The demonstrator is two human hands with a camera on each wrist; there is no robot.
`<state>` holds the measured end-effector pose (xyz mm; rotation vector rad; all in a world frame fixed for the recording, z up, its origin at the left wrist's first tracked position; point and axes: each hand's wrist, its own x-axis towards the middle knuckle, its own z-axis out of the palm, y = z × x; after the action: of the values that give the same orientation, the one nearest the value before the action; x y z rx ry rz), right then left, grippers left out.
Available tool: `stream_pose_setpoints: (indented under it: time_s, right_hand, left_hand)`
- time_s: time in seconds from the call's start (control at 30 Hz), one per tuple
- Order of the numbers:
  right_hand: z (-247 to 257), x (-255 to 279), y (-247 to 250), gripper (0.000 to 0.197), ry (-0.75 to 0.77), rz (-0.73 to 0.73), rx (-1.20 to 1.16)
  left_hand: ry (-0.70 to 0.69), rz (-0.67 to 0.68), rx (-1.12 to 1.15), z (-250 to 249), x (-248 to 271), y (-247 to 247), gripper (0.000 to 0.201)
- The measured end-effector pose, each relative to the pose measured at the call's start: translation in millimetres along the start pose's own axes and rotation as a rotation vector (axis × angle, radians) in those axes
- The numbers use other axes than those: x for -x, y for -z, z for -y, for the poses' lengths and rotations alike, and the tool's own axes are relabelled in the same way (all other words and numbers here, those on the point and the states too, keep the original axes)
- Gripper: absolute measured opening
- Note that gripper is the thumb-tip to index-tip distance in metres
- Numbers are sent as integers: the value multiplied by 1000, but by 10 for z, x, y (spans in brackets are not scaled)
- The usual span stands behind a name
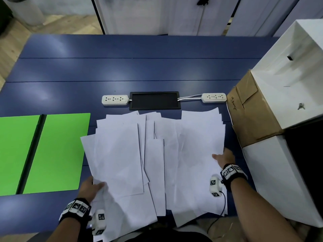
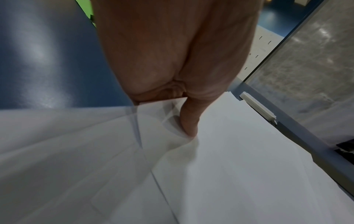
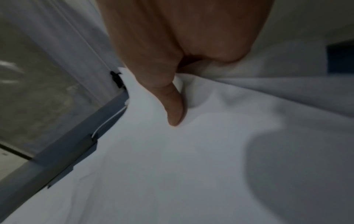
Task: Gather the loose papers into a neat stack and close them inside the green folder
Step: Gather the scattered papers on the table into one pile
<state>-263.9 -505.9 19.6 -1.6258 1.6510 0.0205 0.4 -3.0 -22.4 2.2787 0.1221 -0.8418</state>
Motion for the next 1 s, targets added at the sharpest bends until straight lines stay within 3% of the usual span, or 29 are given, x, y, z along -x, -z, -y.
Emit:
stream_pose_setpoints:
  time_s: [0.13, 0.43, 0.53, 0.6, 0.67, 0.73, 0.77, 0.83, 0.9, 1.0]
  right_hand:
    - [27, 32, 357, 42, 148, -73, -132]
    - [381, 156, 1038, 44, 278, -202, -557]
    - [533, 260, 1071, 48, 359, -183, -704]
    - [622, 308, 1038, 40, 359, -123, -765]
    - [723, 385, 936, 38, 307, -27, -835]
    - [785, 455, 723, 68, 225, 53, -839]
    - [814, 513, 571, 70, 214, 87, -832]
    - [845, 661, 182, 42, 220, 144, -795]
    - [843, 831, -253, 33, 198, 196, -726]
    - [771, 1054, -868, 31, 150, 276, -588]
  left_hand:
    - [-7, 2, 7, -47, 57, 11, 16]
    - [26, 30, 20, -4, 9, 35, 17]
    - [26, 25, 17, 20, -4, 33, 19]
    - [57, 35, 33, 61, -27, 38, 19]
    - [85, 63, 61, 90, -39, 38, 23]
    - [94, 74, 124, 13, 0, 38, 22]
    - [104, 64, 171, -85, 51, 37, 20]
    - [148, 50, 195, -153, 54, 48, 42]
    - [223, 50, 270, -207, 65, 71, 74]
    - [266, 72, 656, -236, 110, 81, 75]
